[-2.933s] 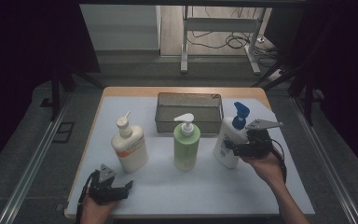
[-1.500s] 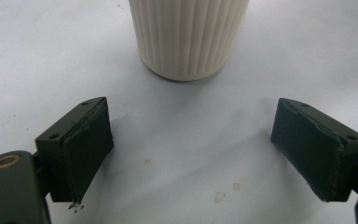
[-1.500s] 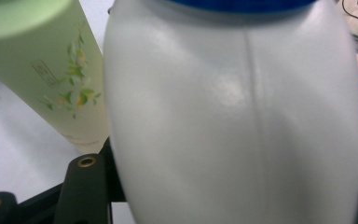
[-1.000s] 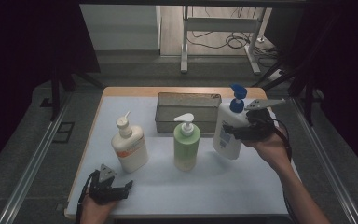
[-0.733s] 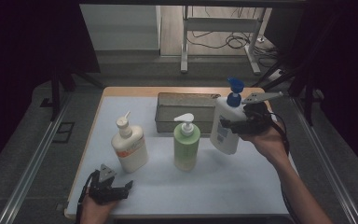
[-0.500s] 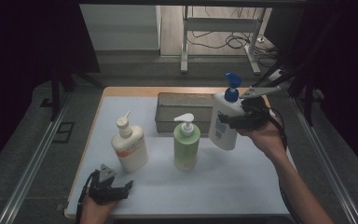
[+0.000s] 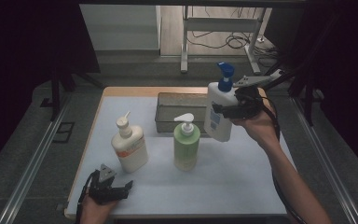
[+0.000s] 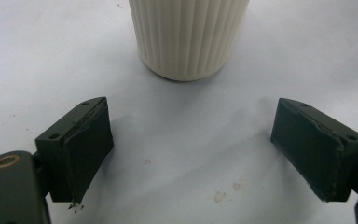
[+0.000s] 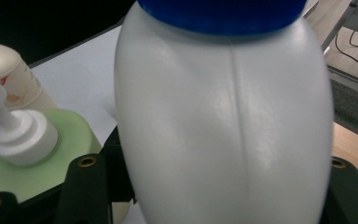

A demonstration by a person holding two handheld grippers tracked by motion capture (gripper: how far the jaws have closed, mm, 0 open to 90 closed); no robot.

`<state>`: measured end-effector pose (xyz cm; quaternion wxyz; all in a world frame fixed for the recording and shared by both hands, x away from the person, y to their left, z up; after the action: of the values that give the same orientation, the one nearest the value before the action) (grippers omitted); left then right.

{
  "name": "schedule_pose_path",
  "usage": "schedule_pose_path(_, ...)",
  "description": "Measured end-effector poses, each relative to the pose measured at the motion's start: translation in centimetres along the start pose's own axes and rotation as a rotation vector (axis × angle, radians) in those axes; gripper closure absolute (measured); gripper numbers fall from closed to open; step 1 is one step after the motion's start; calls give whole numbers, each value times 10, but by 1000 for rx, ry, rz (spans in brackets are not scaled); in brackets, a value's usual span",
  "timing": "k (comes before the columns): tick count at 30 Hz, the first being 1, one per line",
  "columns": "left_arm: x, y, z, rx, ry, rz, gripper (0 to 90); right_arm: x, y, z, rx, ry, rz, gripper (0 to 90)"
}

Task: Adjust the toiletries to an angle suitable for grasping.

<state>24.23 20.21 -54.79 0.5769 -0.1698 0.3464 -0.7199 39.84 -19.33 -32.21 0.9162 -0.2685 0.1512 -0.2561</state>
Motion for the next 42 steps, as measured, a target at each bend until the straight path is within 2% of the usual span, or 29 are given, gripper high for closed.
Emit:
schedule_pose_path(7, 0, 0, 0, 0, 0, 1, 121, 5, 11, 11, 22, 6, 14, 399)
schedule_pose_path(19, 0, 0, 0, 0, -1, 1, 121, 10, 31, 28, 30, -10, -17, 403)
schedule_pose_path(42, 0, 0, 0, 1, -1, 0, 121, 20, 69, 53, 50, -31, -18, 404)
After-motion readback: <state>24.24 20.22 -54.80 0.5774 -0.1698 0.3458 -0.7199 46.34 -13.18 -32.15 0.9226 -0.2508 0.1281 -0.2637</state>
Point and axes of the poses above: each handheld gripper's, and its own axes: y roughly forward along the jaws, z roughly out of its top, x roughly to its right, the point moved 3 cm from there along y, roughly forward along the jaws, and after that the axes turned 15 degrees about z, right-handed, at the moved point
